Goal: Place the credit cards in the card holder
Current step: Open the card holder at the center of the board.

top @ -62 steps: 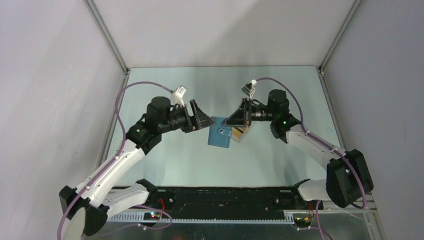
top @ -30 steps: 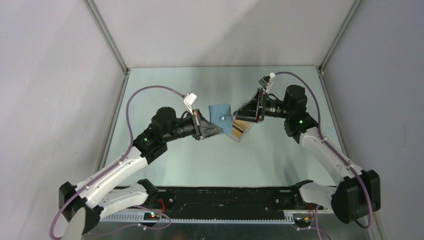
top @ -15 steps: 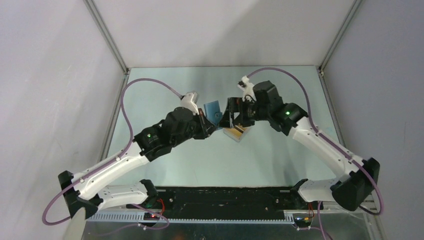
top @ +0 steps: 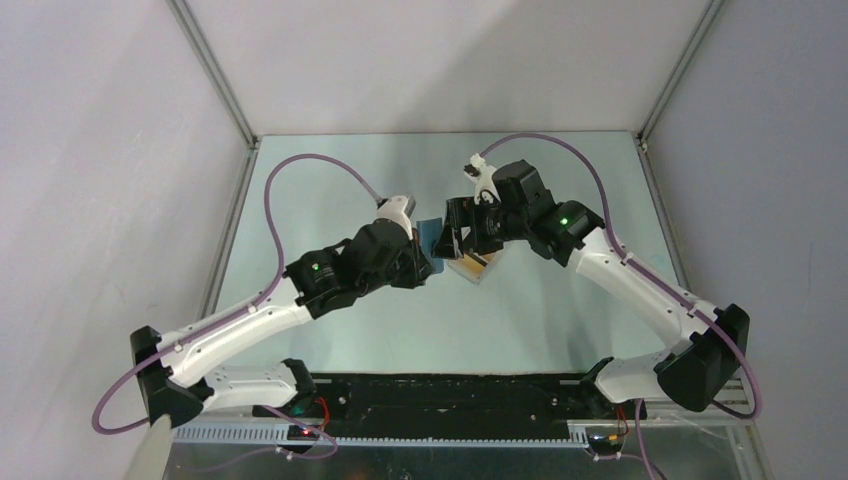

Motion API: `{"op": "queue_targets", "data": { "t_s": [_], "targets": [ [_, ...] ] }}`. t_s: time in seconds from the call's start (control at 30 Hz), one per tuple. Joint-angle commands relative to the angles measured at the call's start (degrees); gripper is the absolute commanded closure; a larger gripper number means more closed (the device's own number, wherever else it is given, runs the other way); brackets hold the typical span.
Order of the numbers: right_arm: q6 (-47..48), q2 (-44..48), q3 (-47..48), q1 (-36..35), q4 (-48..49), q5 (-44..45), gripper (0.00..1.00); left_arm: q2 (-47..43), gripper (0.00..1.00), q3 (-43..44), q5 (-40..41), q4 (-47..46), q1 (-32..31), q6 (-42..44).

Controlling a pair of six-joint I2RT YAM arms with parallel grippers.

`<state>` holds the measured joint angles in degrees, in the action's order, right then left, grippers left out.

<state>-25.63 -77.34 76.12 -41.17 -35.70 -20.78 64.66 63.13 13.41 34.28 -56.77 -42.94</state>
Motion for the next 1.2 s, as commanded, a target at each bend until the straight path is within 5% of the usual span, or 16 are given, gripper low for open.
{"op": "queue_targets", "data": {
  "t_s": [0.0, 0.57, 1.17],
  "targets": [
    [1.2, -0.9, 2.9, -0.3, 0.6, 0.2, 0.17, -0.2, 1.00, 2.5, 1.7, 0.3, -0.5, 1.3],
    [-0.9, -3.6, 3.1, -2.2, 0.5, 8.6, 0.30, 1.1, 1.00, 3.1, 0.8, 0.9, -2.1, 1.4],
    [1.0, -10.6, 6.1, -4.9, -15.9, 35.2, 0.72, -1.3, 1.00, 1.7, 3.2, 1.5, -2.5, -0.9]
  ]
}}
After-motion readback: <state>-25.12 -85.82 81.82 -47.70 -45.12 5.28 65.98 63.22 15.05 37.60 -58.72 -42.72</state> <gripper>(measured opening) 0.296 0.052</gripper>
